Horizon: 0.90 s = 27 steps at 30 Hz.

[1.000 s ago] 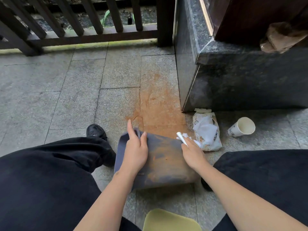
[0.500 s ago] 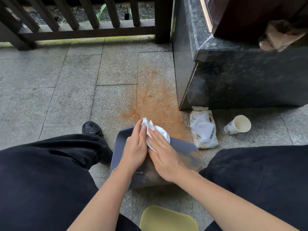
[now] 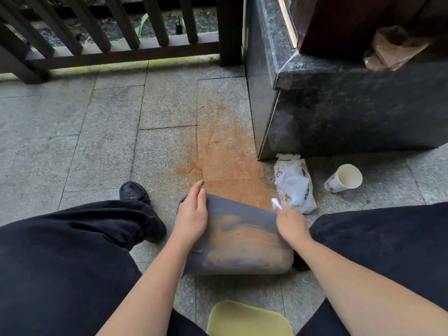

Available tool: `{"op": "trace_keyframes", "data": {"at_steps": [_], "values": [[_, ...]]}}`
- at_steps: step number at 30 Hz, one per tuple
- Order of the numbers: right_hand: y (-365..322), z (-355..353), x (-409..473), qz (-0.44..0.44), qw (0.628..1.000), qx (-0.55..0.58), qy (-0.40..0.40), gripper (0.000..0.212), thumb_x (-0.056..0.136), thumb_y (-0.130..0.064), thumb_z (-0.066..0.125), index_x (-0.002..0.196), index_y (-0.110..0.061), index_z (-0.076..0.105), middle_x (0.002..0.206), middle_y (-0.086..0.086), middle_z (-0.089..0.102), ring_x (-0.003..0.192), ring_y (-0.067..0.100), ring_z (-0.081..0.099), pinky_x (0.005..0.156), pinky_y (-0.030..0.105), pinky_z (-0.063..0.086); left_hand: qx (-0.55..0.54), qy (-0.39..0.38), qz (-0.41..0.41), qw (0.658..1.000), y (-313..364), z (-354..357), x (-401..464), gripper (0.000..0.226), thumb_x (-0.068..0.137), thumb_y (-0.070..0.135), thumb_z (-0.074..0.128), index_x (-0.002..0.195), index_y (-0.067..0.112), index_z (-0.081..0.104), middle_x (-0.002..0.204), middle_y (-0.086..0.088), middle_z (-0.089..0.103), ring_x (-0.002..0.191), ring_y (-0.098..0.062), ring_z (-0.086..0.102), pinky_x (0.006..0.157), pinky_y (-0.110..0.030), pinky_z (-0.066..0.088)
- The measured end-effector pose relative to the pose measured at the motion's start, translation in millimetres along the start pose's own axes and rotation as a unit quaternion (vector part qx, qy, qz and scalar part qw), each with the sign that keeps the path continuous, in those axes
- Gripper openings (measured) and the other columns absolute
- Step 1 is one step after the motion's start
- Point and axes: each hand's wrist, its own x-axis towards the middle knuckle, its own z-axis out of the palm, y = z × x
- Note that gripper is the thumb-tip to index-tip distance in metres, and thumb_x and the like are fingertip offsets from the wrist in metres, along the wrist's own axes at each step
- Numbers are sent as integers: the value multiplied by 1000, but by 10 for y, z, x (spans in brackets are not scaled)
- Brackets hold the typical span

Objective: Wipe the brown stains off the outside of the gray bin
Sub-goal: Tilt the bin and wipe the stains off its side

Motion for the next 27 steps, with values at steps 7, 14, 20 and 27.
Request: {"op": "trace_keyframes", "data": {"at_steps": [7, 14, 20, 27], "values": [[-399, -518, 44, 59, 949, 285, 120, 30, 98, -18, 37, 99, -5, 64, 87, 7, 59, 77, 24, 53, 67, 33, 38, -105, 18, -80, 991, -137, -76, -201, 60, 105, 38, 44, 159, 28, 20, 161, 10, 26, 145, -4, 23, 112, -21, 16], [-392, -691, -188, 131, 882, 437, 120, 31, 94, -17, 38, 109, -9, 65, 90, 11, 63, 76, 24, 56, 68, 34, 47, -81, 54, -46, 994, -231, 126, -707, 60, 105, 26, 44, 158, 35, 16, 144, 24, 28, 122, 18, 26, 92, 2, 15], [-320, -924, -382, 145, 847, 494, 136, 18, 92, -27, 41, 91, -23, 59, 90, 3, 63, 82, 19, 59, 67, 36, 48, -63, 101, -69, 991, -214, 38, -452, 64, 104, 32, 47, 159, 26, 14, 159, -6, 35, 145, -27, 30, 98, -22, 23], [-215, -1137, -463, 163, 809, 550, 129, 31, 94, -25, 52, 122, -12, 53, 98, 1, 61, 101, 20, 60, 86, 32, 51, -91, 124, -20, 988, -51, -217, -56, 80, 100, 29, 55, 159, 23, 2, 63, 12, 56, 56, -2, 46, 68, -35, 38]]}}
